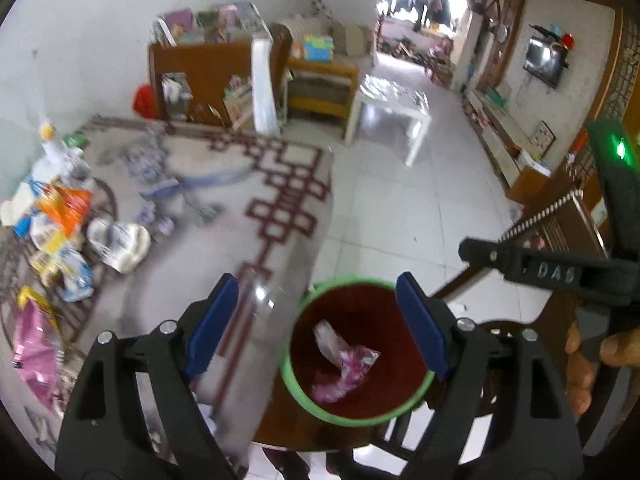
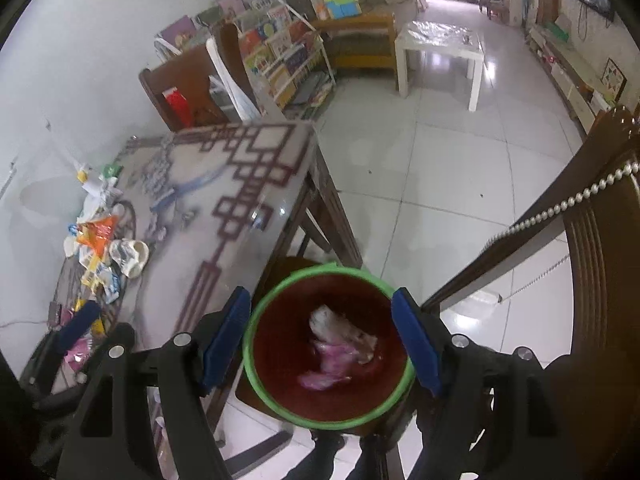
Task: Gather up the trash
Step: 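Move both open tools back over the remaining trash on the table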
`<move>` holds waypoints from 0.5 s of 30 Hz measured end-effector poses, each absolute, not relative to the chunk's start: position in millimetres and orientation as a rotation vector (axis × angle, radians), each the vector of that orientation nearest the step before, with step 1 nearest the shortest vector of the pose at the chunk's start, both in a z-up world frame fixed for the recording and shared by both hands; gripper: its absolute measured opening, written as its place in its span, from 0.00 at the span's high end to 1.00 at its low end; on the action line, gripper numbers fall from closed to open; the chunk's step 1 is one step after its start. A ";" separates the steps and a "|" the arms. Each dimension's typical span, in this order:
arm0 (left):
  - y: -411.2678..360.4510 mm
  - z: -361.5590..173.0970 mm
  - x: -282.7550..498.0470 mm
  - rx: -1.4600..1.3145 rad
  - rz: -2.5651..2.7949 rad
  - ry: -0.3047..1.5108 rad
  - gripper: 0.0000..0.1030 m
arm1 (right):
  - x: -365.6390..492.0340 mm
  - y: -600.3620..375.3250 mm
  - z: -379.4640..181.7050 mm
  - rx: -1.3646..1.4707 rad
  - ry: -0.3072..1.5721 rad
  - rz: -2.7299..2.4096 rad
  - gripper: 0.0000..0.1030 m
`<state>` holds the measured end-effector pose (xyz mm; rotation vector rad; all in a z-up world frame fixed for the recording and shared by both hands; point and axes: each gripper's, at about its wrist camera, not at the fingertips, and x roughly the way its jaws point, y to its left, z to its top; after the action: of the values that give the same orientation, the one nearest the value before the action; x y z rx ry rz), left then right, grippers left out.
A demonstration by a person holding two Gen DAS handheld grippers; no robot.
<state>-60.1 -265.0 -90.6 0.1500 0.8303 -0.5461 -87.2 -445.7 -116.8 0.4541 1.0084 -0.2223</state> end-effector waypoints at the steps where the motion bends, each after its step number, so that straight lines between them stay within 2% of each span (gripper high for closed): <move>1: -263.4 -84.7 -60.0 0.147 -0.540 0.815 0.24 | -87.3 -444.4 -114.8 0.448 1.002 -0.219 0.31; 15: -229.1 -33.8 -62.7 0.111 -0.522 0.679 0.23 | -84.0 -395.7 -79.0 0.248 0.921 -0.221 0.29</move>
<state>-62.7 -229.1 -33.8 0.1111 0.6789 -0.5221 -84.0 -395.7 -79.0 0.2476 0.9207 -0.2208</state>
